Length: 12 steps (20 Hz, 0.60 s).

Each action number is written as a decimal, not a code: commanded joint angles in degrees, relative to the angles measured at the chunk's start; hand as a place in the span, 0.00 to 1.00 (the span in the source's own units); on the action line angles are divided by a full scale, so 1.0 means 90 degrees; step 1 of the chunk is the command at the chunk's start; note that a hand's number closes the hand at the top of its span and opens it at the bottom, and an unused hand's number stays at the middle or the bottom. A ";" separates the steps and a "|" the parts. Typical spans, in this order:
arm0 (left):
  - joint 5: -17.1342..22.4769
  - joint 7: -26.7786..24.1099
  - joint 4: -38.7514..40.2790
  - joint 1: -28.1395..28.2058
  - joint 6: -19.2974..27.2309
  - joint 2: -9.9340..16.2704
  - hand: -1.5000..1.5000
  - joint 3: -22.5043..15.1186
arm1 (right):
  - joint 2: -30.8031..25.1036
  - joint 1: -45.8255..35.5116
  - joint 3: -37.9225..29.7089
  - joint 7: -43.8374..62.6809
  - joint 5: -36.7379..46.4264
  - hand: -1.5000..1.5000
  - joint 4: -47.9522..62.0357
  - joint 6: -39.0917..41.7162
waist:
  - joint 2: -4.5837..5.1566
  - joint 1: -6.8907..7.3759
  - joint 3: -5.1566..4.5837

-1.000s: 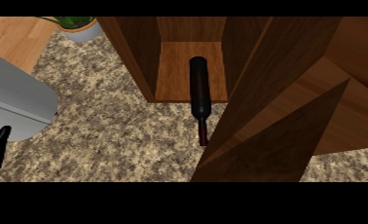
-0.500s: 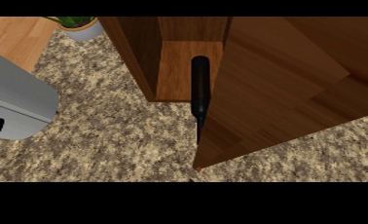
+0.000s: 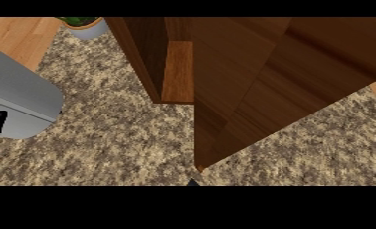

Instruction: Pick up the wine, place it into the cabinet and close the cabinet

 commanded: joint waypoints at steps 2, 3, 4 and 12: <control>-0.0017 0.0159 -0.0049 -0.0056 0.0097 -0.0152 0.00 -0.0065 | 0.1157 -0.1398 -0.0035 0.0096 -0.0373 1.00 0.1001 -0.0636 | 0.0000 0.0077 0.0002; 0.0137 0.0233 0.0040 -0.0241 -0.0121 -0.0017 0.00 0.0068 | 0.1157 -0.1739 -0.0522 0.0065 -0.0684 1.00 0.1208 -0.0499 | 0.0046 0.0174 -0.0007; -0.0148 0.0087 0.0071 -0.0141 0.0020 -0.0190 0.00 -0.0109 | 0.1159 -0.1762 -0.0381 -0.0392 -0.0736 1.00 0.1677 -0.0624 | 0.0042 0.0154 0.0004; -0.0184 0.0371 -0.0091 -0.0294 0.0281 -0.0311 0.00 0.0010 | 0.1204 -0.4304 -0.1975 -0.0494 -0.1900 1.00 0.3639 -0.0850 | 0.0019 0.0125 0.0015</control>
